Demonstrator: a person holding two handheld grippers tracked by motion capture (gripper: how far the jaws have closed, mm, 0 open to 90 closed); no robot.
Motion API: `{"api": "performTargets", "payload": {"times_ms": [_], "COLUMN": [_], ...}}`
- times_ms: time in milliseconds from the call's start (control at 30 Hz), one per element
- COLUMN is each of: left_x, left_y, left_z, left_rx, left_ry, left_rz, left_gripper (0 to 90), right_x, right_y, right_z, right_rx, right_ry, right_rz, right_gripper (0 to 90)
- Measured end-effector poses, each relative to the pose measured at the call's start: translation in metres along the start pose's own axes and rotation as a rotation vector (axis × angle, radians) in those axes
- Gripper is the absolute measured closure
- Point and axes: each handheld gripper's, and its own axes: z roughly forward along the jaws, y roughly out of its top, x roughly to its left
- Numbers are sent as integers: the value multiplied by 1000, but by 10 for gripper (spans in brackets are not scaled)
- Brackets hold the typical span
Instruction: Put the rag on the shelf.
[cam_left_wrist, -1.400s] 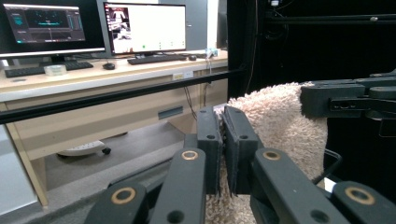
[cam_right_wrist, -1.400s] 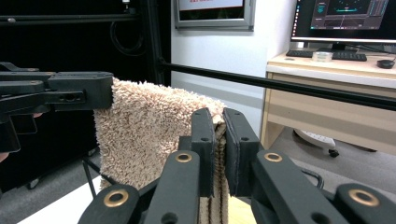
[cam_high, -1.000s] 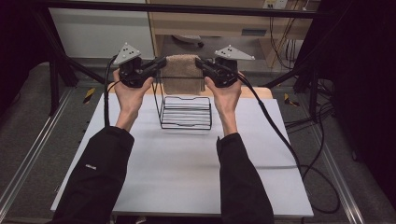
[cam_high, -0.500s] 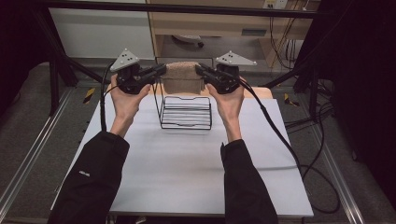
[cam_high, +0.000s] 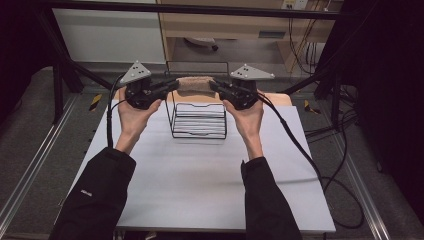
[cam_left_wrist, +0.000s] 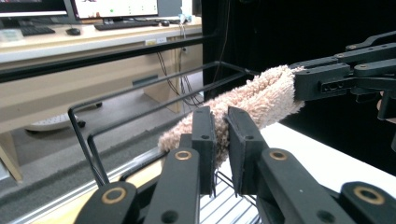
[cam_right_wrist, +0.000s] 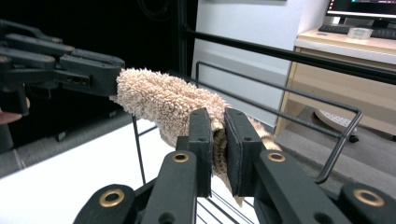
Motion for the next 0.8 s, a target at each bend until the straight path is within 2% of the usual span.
{"api": "performTargets", "payload": {"times_ms": [267,400,533,667,800], "left_x": [1,4,7,9,5], "left_y": [-2,5,16,21,18], "left_z": [0,-4,-5,-2,3], "left_rx": [20,12,5,39,104], "left_ry": [-19,-27,-16,-20,-31], "left_rz": [-36,-67,-85,-116,-97], "left_gripper": [773,729,722,801,879], "right_x": [0,0,0,1,0], "right_y": [-5,-6,-6,-7,-9], "right_z": [1,1,1,1,0], "right_rx": [15,19,25,34,36], "right_ry": [12,14,16,20,26], "right_rz": [1,-2,-11,-22,-28], "right_gripper": [820,820,819,816,809]}}
